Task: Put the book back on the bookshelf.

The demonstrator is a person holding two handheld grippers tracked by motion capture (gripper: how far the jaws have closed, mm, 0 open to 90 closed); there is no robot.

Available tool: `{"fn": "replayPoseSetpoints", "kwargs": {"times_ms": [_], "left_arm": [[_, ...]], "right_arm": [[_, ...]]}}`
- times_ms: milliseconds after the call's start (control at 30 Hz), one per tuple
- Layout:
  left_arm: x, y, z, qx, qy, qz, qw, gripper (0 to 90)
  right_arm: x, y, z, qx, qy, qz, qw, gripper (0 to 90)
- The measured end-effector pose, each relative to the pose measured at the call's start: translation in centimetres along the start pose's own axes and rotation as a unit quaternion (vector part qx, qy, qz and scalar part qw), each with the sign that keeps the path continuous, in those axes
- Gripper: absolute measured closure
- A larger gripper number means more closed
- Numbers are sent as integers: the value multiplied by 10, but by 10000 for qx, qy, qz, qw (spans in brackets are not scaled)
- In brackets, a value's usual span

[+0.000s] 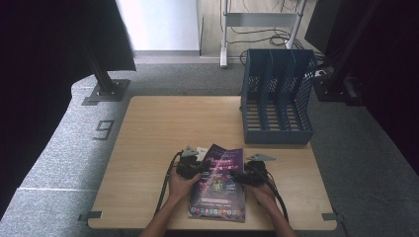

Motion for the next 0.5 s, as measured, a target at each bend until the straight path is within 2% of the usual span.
{"fn": "replayPoseSetpoints", "kwargs": {"times_ms": [333,400,500], "left_arm": [[1,-3,0,-38,-63,-4,10000,852],[1,-3,1,-18,-93,-24,10000,854],[1,-5,1,-37,-112,1,9999,854]], "right_arm": [[6,8,-8,84,-78,-50,9999,306],[10,12,-13,244,-90,-104,9996,310],[12,13,-16,242,-125,-120,9996,314]]}}
Point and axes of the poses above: each handheld gripper's, and its own axes: x roughly forward along the jaws, z roughly out of its underside, y roughly to its right, the point moved 3 cm from there along x, roughly forward along the jaws, and after that the axes turned 10 degrees about -x, right-handed, at the moved point
